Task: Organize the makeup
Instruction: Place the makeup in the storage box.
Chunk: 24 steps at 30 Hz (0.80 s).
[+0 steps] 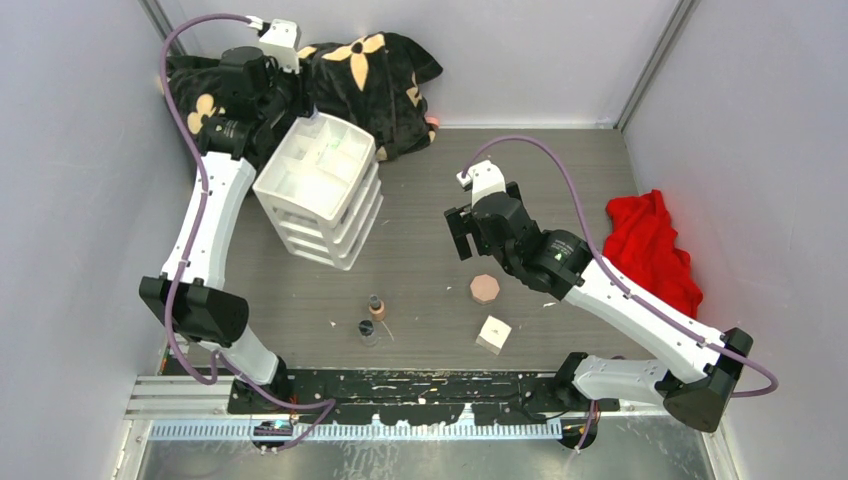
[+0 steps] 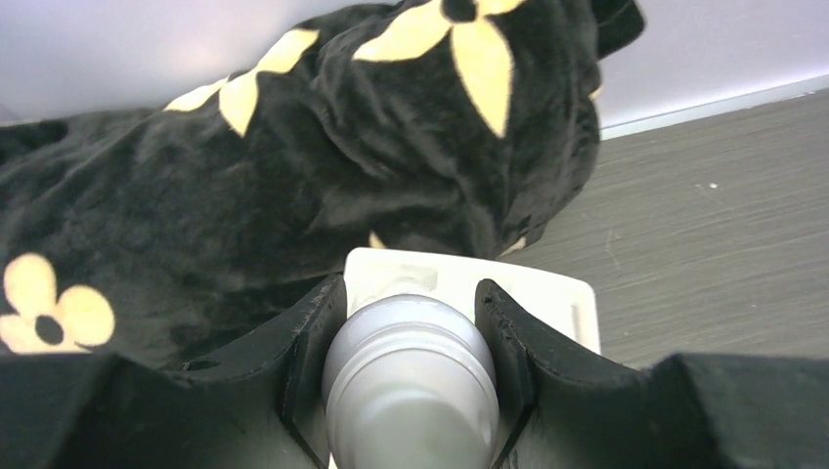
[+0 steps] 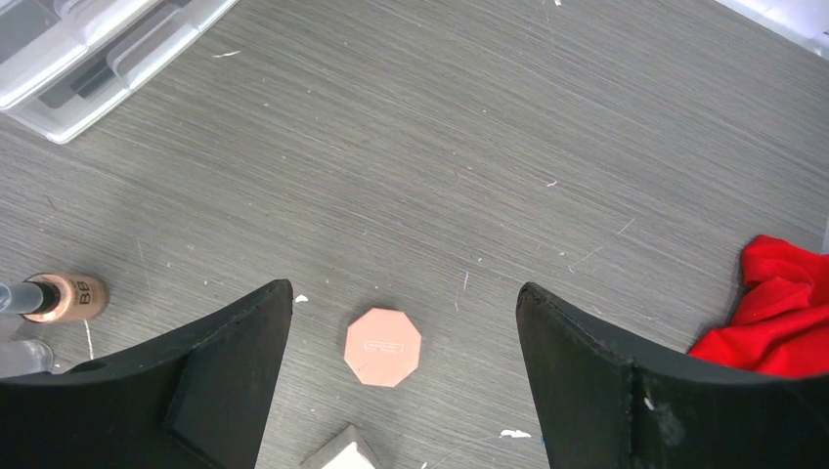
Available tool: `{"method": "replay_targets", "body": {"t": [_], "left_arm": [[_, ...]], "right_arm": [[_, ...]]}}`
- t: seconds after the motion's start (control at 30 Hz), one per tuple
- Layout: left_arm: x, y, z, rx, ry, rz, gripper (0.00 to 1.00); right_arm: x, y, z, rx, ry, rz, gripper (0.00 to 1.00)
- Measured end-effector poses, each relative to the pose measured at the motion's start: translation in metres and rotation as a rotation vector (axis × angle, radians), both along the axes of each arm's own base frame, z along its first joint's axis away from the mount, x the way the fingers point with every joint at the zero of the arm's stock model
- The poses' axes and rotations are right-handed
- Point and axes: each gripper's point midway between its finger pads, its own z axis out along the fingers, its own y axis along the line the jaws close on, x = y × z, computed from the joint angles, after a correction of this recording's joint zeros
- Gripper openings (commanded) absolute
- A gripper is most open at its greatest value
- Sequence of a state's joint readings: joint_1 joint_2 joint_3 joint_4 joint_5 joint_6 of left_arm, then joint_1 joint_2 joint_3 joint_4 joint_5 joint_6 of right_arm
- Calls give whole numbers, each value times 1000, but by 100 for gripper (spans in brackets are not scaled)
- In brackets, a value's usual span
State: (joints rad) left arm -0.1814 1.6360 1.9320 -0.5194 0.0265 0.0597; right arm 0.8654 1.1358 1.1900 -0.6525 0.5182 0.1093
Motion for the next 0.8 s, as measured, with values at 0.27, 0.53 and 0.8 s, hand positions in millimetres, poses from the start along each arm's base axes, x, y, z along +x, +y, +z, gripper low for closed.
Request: {"method": "replay_targets", "body": {"t": [0.27, 0.53, 0.8], "left_arm": [[13, 26, -26, 7, 41, 71, 0], [17, 24, -37, -9, 55, 65, 0], [9, 24, -43, -14, 71, 57, 0]], "right_arm": [[1, -1, -4, -6, 8, -2, 89], [3, -2, -9, -16, 20, -9, 89], [4, 1, -23, -27, 52, 5, 89]]}}
